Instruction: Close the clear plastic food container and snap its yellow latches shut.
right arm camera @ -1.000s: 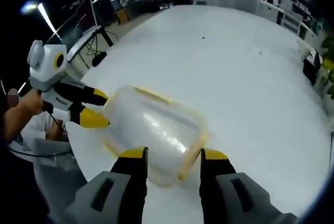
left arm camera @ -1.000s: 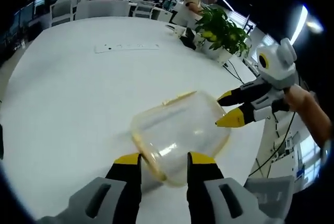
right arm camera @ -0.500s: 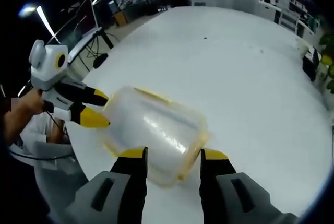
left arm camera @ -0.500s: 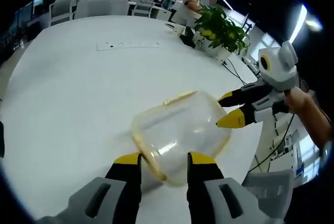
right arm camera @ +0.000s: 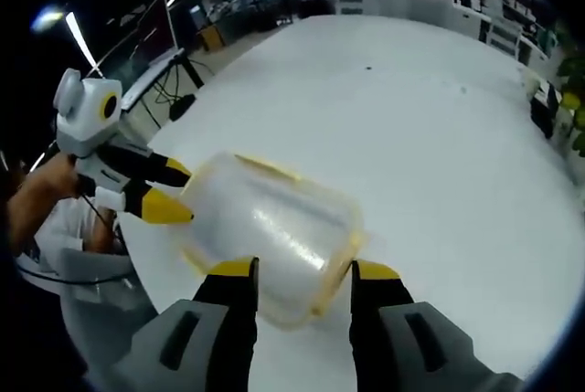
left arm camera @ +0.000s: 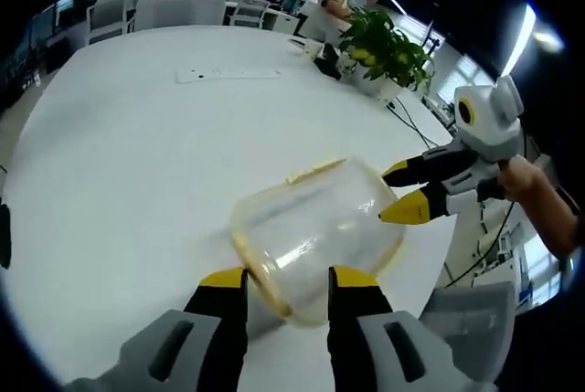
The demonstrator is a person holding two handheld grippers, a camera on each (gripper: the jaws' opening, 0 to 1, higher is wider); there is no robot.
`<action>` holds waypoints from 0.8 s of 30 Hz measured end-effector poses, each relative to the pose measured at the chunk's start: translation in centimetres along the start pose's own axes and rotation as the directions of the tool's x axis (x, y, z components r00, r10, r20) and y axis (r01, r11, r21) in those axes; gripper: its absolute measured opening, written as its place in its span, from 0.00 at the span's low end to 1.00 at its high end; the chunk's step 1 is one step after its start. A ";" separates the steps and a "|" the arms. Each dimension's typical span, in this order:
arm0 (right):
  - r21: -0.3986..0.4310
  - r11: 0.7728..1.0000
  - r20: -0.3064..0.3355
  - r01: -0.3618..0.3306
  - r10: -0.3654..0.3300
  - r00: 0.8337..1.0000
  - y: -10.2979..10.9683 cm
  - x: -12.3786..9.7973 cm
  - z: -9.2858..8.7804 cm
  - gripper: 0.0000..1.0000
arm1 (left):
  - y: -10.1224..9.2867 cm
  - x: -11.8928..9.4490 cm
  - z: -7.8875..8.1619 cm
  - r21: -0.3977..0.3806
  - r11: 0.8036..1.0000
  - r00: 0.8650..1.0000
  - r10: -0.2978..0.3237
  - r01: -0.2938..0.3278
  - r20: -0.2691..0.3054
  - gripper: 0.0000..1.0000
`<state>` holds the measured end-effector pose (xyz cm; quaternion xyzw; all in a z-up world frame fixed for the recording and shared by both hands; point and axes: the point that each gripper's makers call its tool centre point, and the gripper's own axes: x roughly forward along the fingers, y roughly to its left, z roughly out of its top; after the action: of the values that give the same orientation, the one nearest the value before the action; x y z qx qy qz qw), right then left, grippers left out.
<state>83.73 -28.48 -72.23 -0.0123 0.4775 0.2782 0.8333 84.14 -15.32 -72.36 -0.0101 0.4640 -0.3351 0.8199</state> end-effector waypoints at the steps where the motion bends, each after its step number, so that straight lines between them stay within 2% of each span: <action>1: 0.001 1.000 0.001 0.000 0.000 1.000 0.1 0.0 -0.1 0.36 | 0.0 -0.1 -0.1 0.000 1.000 1.000 0.000 0.000 -0.001 0.27; 24: -0.001 1.000 0.011 -0.007 0.007 1.000 3.6 0.1 -1.5 0.36 | 0.4 -2.6 -3.2 -0.004 1.000 1.000 0.002 -0.002 -0.013 0.27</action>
<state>80.82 -25.83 -72.24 -0.0097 0.4728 0.2815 0.8349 81.02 -12.60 -72.37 -0.0090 0.4700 -0.3335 0.8172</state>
